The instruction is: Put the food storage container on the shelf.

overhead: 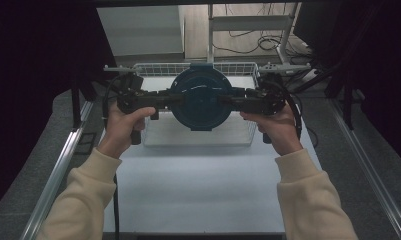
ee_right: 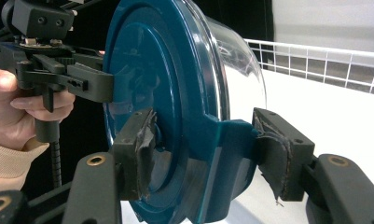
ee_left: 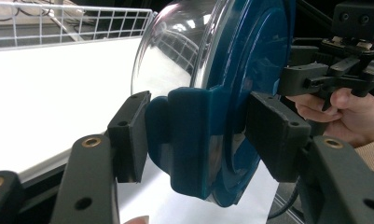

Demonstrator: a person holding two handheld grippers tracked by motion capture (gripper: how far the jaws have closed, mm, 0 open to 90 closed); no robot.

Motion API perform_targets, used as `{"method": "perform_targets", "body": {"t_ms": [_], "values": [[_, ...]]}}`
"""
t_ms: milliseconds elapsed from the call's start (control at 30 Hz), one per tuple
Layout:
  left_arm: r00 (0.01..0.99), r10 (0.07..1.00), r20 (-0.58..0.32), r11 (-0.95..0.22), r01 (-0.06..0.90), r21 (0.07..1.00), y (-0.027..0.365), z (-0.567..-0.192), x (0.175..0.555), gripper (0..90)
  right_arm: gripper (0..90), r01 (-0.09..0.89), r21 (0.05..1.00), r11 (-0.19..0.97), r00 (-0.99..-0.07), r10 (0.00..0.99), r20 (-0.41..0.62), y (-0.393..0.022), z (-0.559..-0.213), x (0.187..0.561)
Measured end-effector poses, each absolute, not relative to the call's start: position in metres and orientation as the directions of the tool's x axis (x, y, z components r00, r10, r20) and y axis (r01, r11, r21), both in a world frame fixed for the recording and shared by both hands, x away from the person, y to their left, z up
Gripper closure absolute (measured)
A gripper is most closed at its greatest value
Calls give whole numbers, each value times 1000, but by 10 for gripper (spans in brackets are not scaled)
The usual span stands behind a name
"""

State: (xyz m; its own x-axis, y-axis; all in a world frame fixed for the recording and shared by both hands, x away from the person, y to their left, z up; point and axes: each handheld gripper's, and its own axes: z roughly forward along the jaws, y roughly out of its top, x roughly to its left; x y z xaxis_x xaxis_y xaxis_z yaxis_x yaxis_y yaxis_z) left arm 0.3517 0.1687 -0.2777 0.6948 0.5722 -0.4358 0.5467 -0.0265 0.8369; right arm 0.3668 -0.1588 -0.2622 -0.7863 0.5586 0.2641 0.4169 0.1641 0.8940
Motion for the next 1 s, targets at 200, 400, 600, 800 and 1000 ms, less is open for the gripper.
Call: {"method": "perform_targets", "body": {"t_ms": [200, 400, 600, 800, 1000], "values": [[700, 562, -441, -26, 547, 836, 171, -277, 370, 414, 411, 422, 891, 167, -781, 566, 263, -156, -258, 383], [697, 543, -469, -24, 571, 820, 171, -286, 392, 415, 411, 441, 881, 169, -767, 581, 273, -156, -262, 397], [671, 538, -511, -13, 612, 790, 168, -302, 417, 412, 409, 483, 858, 173, -746, 595, 300, -157, -275, 420], [659, 536, -528, -8, 629, 777, 170, -312, 432, 410, 409, 498, 852, 162, -735, 600, 316, -157, -284, 435], [629, 532, -568, 22, 659, 751, 173, -322, 444, 408, 407, 532, 836, 135, -712, 605, 356, -154, -296, 447]]}}
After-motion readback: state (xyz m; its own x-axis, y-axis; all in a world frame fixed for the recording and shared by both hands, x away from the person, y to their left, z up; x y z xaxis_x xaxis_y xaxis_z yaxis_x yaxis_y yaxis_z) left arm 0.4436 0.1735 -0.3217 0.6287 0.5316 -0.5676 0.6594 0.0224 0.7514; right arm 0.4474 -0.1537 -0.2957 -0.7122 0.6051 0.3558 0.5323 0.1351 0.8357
